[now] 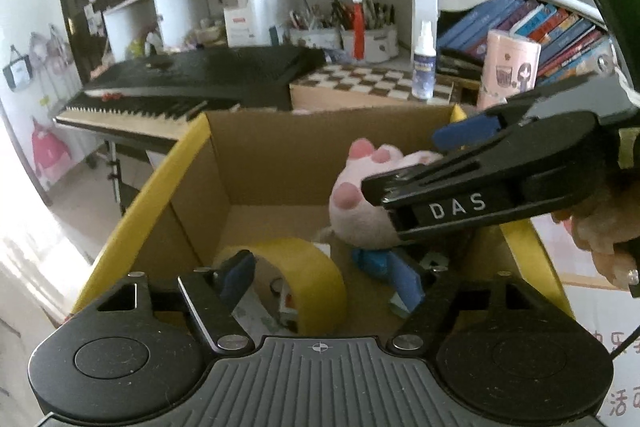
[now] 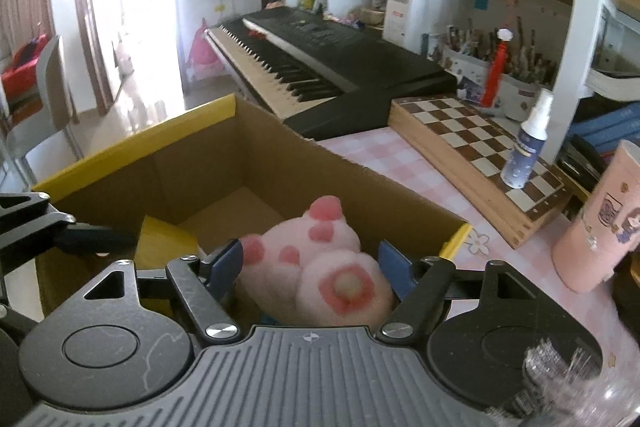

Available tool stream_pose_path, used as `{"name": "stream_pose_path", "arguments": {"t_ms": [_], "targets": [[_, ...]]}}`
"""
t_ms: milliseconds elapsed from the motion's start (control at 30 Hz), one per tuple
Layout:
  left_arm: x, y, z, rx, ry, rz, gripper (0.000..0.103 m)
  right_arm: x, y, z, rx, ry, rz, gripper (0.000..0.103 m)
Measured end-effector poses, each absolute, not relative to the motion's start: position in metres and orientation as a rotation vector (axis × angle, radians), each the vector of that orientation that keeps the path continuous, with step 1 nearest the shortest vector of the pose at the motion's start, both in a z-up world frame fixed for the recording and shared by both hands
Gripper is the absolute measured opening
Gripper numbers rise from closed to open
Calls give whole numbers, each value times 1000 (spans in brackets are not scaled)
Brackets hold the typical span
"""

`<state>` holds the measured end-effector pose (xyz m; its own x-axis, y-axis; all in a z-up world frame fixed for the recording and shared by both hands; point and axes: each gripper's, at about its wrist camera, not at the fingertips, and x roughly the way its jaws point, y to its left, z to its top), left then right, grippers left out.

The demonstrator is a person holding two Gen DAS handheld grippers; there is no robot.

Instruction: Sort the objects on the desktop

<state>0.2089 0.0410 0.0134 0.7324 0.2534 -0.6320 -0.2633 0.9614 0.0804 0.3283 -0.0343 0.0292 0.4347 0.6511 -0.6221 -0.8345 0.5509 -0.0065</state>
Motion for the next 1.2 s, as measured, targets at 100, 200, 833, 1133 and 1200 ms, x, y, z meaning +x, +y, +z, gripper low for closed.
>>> {"name": "stream_pose_path", "arguments": {"t_ms": [100, 200, 833, 1133, 1200], "targets": [[205, 41, 17, -13, 674, 288, 77, 325, -40, 33, -321, 599, 921, 74], [200, 39, 18, -8, 662, 290, 77, 320, -46, 37, -297, 585, 903, 75], [165, 42, 31, -14, 590, 305, 78, 285, -93, 49, -174, 561, 726, 75], [147, 50, 35, -44, 561, 305, 78, 261, -121, 50, -105, 546, 578, 76], [144, 51, 35, -49, 559, 302, 78, 255, -127, 49, -93, 547, 546, 76]]}}
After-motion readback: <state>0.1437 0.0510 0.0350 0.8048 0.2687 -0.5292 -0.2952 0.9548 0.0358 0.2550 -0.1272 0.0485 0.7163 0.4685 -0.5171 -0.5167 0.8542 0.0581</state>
